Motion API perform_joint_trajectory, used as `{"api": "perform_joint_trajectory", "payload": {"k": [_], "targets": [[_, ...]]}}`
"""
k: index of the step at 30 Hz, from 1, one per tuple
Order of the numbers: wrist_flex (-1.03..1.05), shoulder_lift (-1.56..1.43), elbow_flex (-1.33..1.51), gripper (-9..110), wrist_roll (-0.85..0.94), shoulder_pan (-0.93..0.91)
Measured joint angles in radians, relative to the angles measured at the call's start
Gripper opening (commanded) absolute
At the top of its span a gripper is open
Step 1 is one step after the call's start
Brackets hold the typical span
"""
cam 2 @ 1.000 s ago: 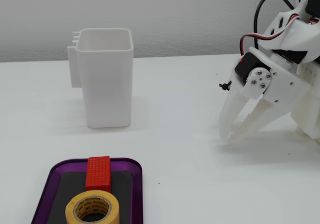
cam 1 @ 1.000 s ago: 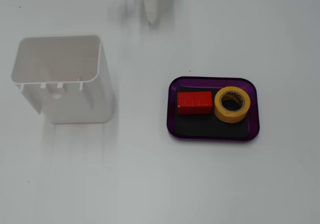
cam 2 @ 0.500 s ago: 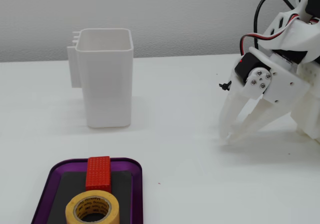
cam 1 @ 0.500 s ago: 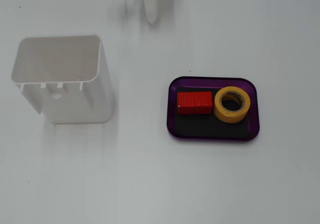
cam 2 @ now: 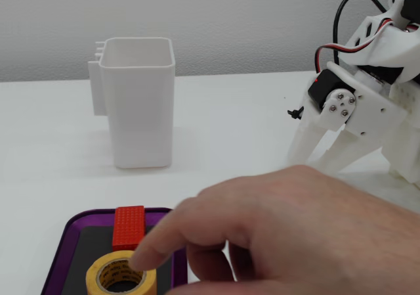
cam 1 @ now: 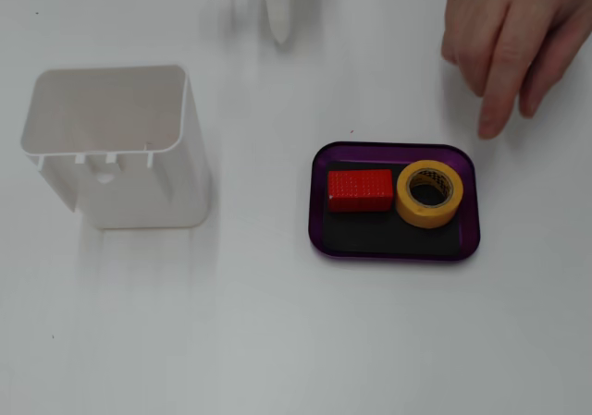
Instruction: Pick up the yellow tape and place it in the box.
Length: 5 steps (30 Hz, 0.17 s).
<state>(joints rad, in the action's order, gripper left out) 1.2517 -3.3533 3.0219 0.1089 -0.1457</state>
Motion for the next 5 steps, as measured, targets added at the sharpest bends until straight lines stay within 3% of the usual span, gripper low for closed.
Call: {"api": "perform_joint_trajectory", "payload": {"k": [5], "targets": [[0.000, 0.000, 0.000, 0, 0.000, 0.000]]}}
